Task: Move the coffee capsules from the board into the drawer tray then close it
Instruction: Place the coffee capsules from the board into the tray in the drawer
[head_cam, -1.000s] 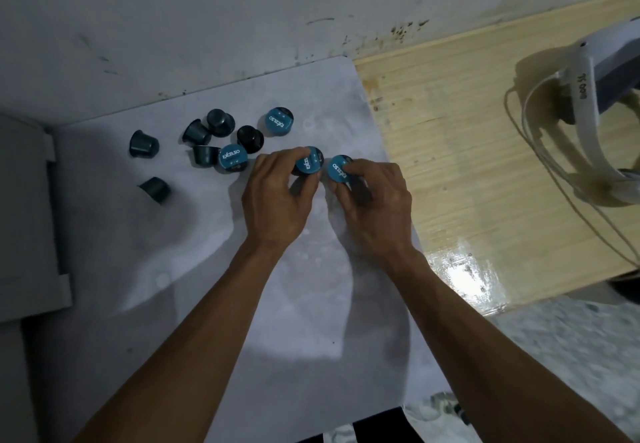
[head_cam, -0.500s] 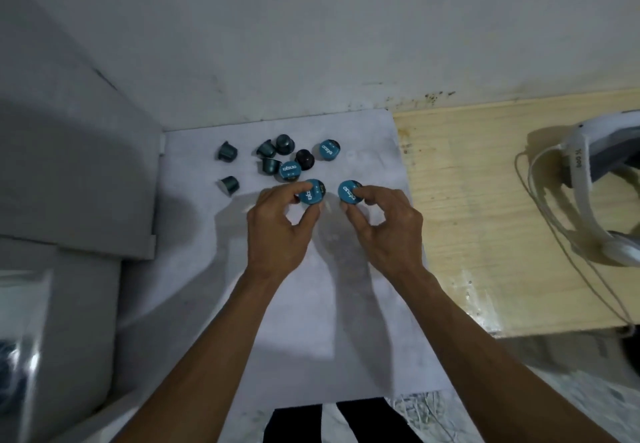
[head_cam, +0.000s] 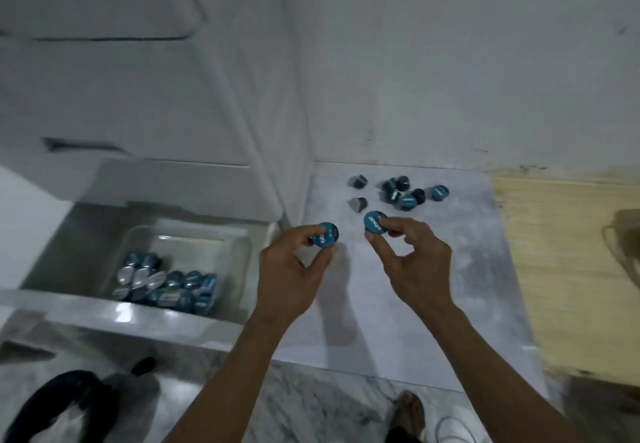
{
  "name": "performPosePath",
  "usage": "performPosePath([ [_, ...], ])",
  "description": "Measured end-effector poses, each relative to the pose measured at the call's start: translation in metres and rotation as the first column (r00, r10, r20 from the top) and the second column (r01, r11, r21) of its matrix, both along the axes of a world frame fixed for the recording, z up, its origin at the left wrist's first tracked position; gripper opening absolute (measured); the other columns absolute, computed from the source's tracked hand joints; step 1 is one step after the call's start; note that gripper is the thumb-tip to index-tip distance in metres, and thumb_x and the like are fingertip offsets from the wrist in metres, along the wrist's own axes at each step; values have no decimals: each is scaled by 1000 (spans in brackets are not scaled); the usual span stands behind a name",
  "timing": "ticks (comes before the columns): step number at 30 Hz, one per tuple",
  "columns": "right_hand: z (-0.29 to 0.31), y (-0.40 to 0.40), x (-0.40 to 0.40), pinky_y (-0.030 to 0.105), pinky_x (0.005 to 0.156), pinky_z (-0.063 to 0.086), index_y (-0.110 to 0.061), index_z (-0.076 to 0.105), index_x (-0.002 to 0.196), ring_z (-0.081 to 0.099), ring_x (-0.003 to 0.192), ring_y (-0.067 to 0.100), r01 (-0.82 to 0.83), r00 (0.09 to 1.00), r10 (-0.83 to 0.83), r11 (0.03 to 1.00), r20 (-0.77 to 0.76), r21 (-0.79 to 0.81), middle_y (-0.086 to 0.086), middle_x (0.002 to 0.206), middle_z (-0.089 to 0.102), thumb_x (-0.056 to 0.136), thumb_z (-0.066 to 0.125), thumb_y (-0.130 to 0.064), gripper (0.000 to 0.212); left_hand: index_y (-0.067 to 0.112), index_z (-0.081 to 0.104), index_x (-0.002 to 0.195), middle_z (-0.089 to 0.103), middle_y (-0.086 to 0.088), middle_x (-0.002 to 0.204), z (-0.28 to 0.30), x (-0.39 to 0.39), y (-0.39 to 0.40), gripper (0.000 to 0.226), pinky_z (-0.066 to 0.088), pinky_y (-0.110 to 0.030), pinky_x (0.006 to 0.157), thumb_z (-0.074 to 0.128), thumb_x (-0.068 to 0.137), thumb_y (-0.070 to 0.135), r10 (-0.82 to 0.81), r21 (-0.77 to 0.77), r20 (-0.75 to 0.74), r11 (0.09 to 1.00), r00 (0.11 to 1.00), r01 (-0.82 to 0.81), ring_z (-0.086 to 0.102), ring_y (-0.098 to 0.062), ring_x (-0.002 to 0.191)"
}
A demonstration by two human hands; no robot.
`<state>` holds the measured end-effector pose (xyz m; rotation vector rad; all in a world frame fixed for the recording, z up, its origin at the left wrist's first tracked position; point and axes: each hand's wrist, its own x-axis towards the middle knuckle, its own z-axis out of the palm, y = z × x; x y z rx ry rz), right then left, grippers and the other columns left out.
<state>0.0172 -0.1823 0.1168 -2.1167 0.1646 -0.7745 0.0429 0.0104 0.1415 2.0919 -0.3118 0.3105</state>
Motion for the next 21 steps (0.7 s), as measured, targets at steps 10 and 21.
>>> performPosePath([
  [10,19,204,-59,18,68,51,-19,73,97,64,79,4,-134,980,151,983,-133,126,-7,89,72,77,81,-27,23,25,72,97,68,10,90,26,-64,253,25,42,-6,55,83,75,25,141,94,-74,986,987,-134,59,-1,61],
  [21,19,280,-1,12,68,46,-26,73,95,63,77,5,-229,920,257,965,-296,126,-14,88,71,77,81,-28,19,28,70,103,65,2,94,24,17,334,27,45,-26,69,80,78,28,171,279,-189,954,967,-114,56,-8,67],
])
